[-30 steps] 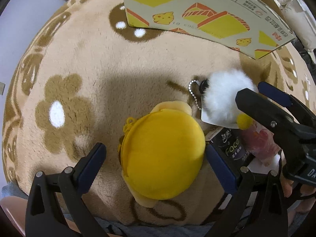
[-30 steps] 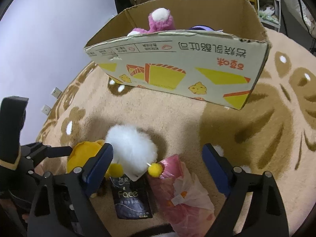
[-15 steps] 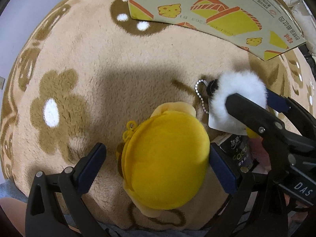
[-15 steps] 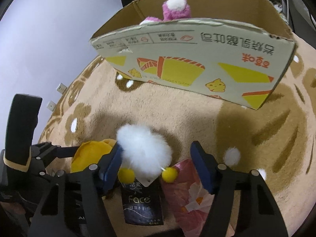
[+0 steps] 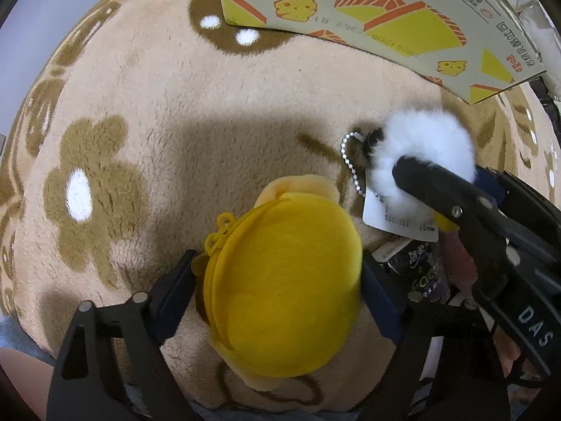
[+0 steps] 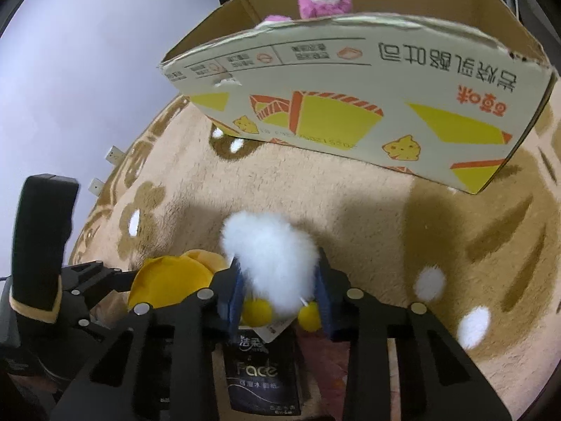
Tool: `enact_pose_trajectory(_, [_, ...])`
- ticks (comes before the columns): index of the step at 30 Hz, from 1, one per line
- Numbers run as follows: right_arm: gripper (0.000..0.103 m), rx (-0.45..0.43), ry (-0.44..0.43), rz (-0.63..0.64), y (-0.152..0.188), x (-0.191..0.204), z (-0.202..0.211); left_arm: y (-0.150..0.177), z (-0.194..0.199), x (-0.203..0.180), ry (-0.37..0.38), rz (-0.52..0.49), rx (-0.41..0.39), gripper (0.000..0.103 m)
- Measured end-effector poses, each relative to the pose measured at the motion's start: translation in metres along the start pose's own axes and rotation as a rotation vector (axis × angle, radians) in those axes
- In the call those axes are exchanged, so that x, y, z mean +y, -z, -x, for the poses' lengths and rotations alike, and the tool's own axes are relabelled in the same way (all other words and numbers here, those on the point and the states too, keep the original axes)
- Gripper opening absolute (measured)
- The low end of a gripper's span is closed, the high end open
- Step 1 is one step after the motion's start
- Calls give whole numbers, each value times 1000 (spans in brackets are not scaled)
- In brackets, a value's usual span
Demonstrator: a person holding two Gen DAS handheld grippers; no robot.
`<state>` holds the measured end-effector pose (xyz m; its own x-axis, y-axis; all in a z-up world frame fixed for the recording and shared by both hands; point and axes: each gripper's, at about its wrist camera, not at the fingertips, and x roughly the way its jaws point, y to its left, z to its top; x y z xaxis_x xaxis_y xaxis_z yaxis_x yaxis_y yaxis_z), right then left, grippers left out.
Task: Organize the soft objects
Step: 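Close right gripper on white fluffy keychain while left gripper approaches yellow plush, then grip yellow plush with left gripper, carry both items into the box and release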
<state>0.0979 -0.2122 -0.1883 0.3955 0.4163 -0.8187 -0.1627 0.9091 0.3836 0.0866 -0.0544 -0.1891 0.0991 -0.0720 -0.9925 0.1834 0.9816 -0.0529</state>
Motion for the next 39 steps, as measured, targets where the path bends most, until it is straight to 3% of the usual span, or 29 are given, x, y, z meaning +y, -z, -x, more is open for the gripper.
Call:
enact_pose_trajectory(1, [35,2,-2,3,1,1,1,1,0,0,-3,-2,-4,82])
enact_pose_trajectory(3, [35,6,11,17,2,3,2,3,0,0,-31,1,-12,67])
enact_pose_trajectory(9, [35,-26,28,11,4,3,19,7,9,3,-18,47,-50,56])
enact_pose_trajectory(13, [35,-58,39,11,6,1,35,10,19,2,-27,38,-90,54])
enact_pose_trajectory(16, [34,-103,41,9,8,2,52,12,35,5,14,43,-148,54])
enact_pose_trajectory(23, [34,-183,16,14,8,6,86,13,85,9,-82,15,-306,54])
enact_pose_trajectory(29, [34,-251,21,41,-4,12,111,-14,128,25,-83,29,-413,54])
enact_pose_trajectory(39, [34,-362,50,80,-39,20,155,-49,189,15,-97,0,-547,54])
